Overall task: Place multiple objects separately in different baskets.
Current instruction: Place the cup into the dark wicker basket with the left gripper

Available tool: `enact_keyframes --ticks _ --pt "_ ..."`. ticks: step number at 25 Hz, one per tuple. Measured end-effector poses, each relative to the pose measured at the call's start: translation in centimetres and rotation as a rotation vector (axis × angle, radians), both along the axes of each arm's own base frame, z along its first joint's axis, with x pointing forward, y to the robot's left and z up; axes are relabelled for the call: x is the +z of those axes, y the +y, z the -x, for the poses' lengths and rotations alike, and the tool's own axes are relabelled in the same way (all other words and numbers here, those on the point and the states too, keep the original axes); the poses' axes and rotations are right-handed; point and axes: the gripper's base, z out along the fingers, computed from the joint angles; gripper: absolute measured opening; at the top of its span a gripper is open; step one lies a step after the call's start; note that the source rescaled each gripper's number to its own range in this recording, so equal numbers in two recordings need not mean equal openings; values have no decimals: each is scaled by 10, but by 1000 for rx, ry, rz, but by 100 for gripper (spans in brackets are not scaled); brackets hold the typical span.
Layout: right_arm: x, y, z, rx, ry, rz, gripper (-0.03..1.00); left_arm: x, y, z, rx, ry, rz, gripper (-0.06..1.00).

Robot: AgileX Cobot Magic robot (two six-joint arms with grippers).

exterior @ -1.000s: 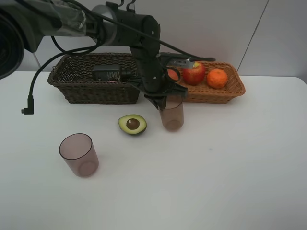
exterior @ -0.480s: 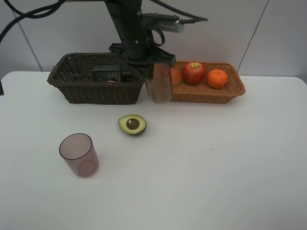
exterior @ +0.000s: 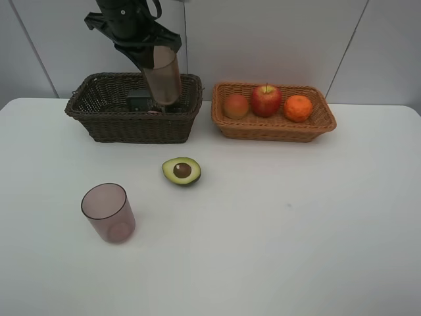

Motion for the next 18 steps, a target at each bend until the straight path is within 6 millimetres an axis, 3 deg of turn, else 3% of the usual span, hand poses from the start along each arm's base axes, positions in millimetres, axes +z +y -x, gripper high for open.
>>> enact_keyframes --ticks 12,18 --pt "0 0 0 0 0 0 100 3 79 -32 92 -99 -129 2" --pt "0 0 0 0 0 0 100 3 100 -42 73 -157 -166 2"
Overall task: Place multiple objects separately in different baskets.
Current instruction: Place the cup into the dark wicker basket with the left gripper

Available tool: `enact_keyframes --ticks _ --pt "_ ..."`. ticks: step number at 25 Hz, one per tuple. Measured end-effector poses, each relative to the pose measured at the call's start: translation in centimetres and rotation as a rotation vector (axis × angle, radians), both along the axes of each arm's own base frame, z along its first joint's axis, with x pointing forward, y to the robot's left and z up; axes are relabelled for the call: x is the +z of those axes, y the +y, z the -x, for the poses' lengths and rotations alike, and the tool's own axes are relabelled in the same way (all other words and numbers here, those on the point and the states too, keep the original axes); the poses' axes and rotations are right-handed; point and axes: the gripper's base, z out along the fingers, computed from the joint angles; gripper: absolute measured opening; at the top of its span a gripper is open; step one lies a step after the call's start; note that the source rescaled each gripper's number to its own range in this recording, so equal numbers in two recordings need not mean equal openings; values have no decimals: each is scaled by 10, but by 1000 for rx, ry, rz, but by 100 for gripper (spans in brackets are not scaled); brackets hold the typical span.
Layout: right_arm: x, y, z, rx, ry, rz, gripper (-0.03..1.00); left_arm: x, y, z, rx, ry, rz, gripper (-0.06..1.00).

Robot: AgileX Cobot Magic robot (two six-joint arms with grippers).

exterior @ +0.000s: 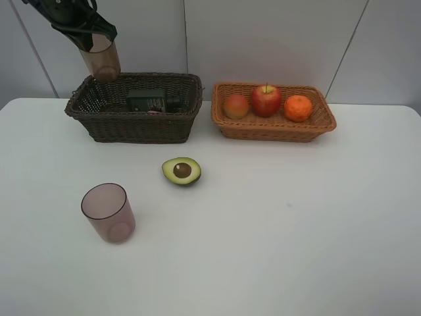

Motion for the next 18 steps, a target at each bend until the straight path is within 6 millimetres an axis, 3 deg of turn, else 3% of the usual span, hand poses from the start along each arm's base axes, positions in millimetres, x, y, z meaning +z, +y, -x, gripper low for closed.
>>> enact_keyframes --ticks 7,18 --pt "0 0 0 0 0 0 100 -29 6 -12 -48 39 -95 2" --pt "0 0 0 0 0 0 100 -50 5 -21 -56 48 -100 2"
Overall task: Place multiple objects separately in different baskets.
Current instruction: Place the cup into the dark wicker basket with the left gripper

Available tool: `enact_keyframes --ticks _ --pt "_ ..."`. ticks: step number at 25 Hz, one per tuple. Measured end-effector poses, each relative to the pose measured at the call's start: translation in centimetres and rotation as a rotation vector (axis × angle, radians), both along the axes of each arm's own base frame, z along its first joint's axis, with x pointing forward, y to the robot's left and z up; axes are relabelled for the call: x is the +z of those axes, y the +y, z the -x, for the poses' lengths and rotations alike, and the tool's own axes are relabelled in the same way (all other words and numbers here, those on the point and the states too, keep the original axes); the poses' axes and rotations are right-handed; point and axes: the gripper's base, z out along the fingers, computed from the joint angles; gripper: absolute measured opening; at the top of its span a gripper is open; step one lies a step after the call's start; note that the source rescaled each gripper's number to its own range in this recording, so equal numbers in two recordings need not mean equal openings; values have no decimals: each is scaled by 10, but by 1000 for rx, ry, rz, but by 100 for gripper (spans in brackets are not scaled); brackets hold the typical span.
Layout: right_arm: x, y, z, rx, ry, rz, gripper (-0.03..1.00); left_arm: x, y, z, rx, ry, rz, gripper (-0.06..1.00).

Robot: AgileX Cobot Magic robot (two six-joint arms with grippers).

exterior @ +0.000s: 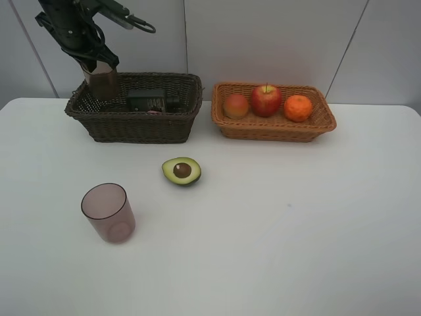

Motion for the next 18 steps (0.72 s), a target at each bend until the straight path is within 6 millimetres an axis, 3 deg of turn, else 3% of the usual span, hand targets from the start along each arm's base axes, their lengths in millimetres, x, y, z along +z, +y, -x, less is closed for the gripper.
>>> enact_keyframes --ticks 10,12,14,18 --pt "0 0 0 0 0 0 100 -3 0 0 -1 11 -7 2" --pt "0 0 0 0 0 0 100 -3 0 0 0 15 -8 6" --pt "0 0 0 0 0 0 100 -3 0 0 -1 16 -9 22" --pt "0 0 0 0 0 0 100 -3 1 0 -19 17 -22 70"
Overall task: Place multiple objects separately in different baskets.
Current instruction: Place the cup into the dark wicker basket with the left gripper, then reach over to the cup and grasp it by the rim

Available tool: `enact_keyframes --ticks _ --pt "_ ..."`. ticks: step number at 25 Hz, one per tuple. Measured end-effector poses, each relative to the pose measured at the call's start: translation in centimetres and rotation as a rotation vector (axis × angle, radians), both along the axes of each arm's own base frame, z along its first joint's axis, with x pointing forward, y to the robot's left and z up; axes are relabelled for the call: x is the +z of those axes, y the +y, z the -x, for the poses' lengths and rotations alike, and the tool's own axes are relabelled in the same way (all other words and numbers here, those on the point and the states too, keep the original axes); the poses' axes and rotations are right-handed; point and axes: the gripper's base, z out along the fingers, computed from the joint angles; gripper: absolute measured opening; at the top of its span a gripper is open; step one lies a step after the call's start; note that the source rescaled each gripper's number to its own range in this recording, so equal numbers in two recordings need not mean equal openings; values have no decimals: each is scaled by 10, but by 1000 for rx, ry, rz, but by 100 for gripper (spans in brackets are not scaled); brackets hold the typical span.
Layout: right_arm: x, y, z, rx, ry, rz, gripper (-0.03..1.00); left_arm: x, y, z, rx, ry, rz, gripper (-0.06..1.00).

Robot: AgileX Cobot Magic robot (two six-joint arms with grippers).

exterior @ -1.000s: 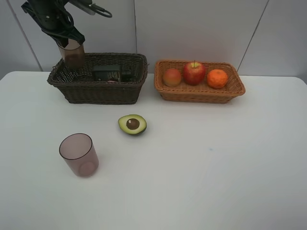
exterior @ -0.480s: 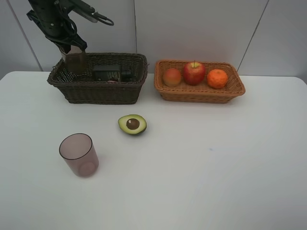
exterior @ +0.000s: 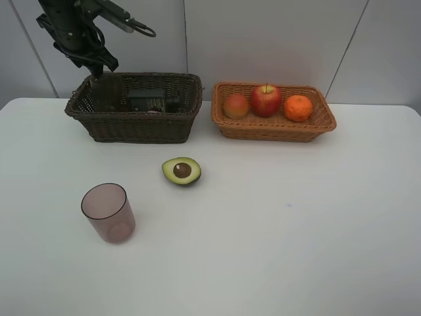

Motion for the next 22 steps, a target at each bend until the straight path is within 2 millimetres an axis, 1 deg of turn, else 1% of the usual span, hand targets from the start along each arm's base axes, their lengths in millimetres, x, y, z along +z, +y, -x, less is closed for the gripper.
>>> enact_keyframes --ticks 2,4,8,18,22 --pt "0 0 0 0 0 0 100 0 1 0 -4 -2 -10 83" --pt "0 0 0 0 0 0 100 0 2 0 -7 -4 -23 88" --pt "0 0 0 0 0 0 100 0 2 0 -8 -4 -29 89" --pt "0 0 0 0 0 0 100 0 2 0 -8 -2 -29 89" --pt "0 0 0 0 0 0 100 4 2 1 -29 -6 -39 89"
